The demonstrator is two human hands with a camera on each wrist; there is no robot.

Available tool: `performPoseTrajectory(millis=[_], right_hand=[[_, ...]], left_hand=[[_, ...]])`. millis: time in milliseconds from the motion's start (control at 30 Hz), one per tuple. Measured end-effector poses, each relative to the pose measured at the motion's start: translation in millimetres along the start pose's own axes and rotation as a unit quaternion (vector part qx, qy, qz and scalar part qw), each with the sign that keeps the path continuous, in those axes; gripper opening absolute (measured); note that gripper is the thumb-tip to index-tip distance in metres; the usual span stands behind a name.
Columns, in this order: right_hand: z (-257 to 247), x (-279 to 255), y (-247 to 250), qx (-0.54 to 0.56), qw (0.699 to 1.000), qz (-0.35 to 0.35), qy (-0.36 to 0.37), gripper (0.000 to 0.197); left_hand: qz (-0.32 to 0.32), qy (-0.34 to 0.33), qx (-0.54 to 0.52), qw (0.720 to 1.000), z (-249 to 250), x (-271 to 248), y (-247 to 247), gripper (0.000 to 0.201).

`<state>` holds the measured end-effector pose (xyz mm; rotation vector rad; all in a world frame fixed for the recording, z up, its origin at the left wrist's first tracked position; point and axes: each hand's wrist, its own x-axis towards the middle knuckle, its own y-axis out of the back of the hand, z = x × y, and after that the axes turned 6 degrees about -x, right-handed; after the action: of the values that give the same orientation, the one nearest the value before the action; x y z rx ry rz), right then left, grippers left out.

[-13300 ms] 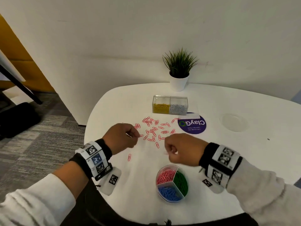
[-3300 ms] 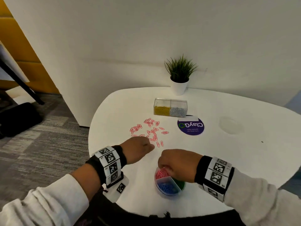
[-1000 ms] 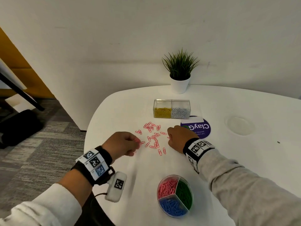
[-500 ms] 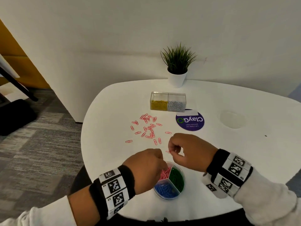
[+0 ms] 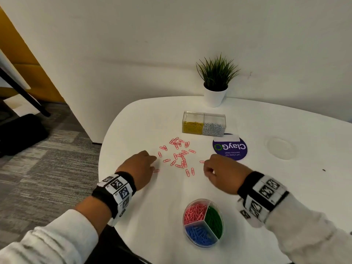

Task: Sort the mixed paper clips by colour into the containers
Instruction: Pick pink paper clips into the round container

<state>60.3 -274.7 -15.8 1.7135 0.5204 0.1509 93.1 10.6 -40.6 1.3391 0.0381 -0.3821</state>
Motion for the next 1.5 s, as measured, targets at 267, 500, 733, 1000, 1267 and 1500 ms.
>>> performPoseTrajectory(millis=[267,500,733,1000,1267,1500], right_hand=[[19,63,-16,-0.161,0.985,-0.054,-0.009,0.021],[24,65,-17,-0.107,0.992,-0.060,-0.023,0.016],[21,59,-20,-0.071,0.997,-0.044,0.003,0.014],[20,64,-12,0.206,0.968,0.029,-0.138,0.017],[-15,73,-28,-0.080,0.994,-0.067,-0.033,0.033],[-20,73,-29,-0.072,0.996,-0.047,-0.033,0.026]], left_hand=[[-0.011,-0.007,0.021,1.000,12,3,-14,0.015],[0.026,0.079,-0.188,0.979,0,12,-1,0.004],[0.067,0.239,-0.710,0.659,-7,24,8,0.024],[0.000,0.071,-0.187,0.980,14,35,1,0.026],[0.019,-0.006,0.003,1.000,34,33,-12,0.040],[-0.004,-0.047,0.049,0.998,44,31,-10,0.017]])
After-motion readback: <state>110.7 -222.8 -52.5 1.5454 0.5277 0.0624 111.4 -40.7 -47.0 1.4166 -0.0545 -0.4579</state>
